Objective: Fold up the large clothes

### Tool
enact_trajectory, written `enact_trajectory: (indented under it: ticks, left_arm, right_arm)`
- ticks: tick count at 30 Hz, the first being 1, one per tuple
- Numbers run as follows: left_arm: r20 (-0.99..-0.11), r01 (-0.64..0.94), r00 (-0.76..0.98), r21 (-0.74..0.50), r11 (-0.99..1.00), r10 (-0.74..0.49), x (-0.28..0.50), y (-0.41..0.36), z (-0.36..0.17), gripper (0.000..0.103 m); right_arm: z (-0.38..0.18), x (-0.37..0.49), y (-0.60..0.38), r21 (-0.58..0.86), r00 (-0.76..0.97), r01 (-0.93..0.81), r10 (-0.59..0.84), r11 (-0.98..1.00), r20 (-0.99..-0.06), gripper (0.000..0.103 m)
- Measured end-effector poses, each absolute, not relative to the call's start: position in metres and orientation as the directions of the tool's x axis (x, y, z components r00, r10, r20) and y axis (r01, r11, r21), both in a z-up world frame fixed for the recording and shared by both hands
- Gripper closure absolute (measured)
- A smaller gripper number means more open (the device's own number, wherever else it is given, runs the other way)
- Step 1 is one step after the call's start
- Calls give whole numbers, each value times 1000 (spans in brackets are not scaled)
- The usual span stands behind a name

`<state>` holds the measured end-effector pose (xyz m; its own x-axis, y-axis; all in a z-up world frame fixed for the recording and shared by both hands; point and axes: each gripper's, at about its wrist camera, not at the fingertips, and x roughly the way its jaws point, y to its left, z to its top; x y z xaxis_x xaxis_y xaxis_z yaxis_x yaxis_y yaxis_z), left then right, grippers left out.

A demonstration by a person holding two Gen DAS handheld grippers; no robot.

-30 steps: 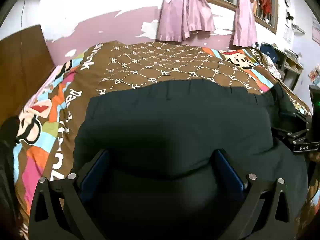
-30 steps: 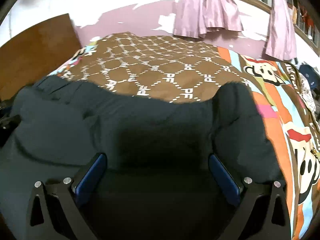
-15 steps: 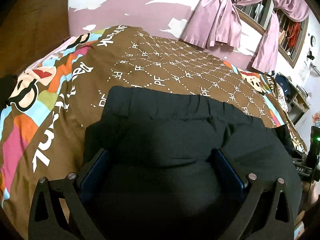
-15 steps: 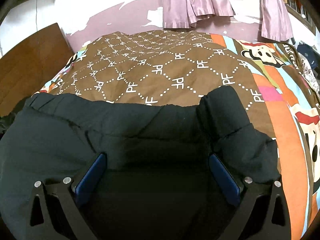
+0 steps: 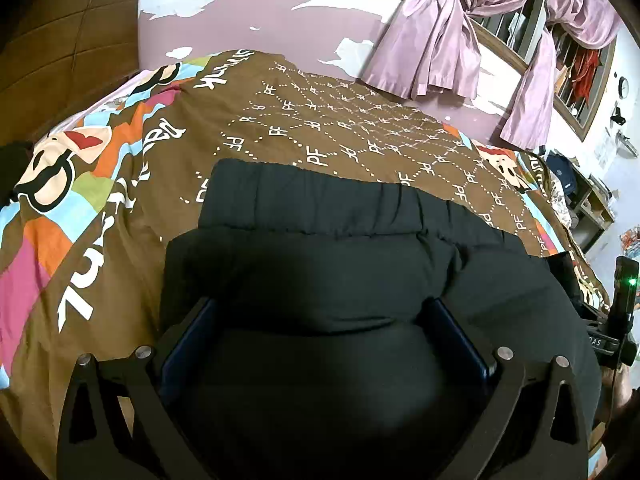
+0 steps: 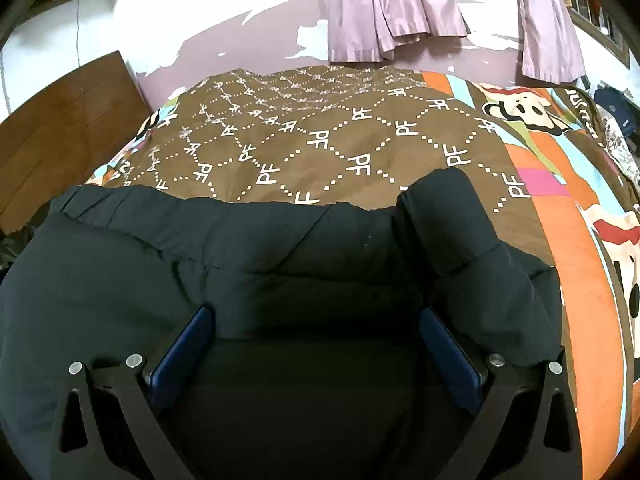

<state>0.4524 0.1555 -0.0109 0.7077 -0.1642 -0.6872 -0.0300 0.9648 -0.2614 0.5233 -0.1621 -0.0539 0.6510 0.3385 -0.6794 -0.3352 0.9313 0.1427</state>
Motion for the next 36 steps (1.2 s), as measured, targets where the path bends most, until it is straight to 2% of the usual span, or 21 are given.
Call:
enact_trajectory:
  ticks: [9, 15, 19, 25, 30, 33, 36]
  left_arm:
    - [-679, -29, 716, -260, 965, -162, 449, 154, -15, 1]
    - [-668, -26, 726, -264, 964, -163, 449, 153, -16, 1]
    - [-657, -20, 735, -271, 962, -170, 446, 158, -18, 1]
    - [-628, -10, 758, -285, 959, -179, 439, 162, -15, 1]
    - [-574, -22, 800, -318, 948, -174, 424, 170, -8, 1]
    - [-517, -68, 843, -370, 926, -145, 406, 186, 1, 1]
    - [-485, -111, 862, -462, 880, -146, 393, 209, 6, 1]
  right_arm:
    - [-52, 519, -158, 102, 675, -328, 309, 939, -670, 0]
    - [-47, 505, -141, -46, 737, -300, 201, 953, -646, 0]
    - [-48, 501, -139, -79, 753, -294, 180, 953, -633, 0]
    - [-44, 492, -151, -38, 772, -300, 219, 953, -596, 0]
    - [-34, 471, -175, 33, 818, -297, 273, 954, -506, 0]
    - [-25, 460, -195, 83, 841, -271, 278, 959, -464, 0]
    - [-21, 452, -216, 125, 843, -251, 281, 960, -459, 0]
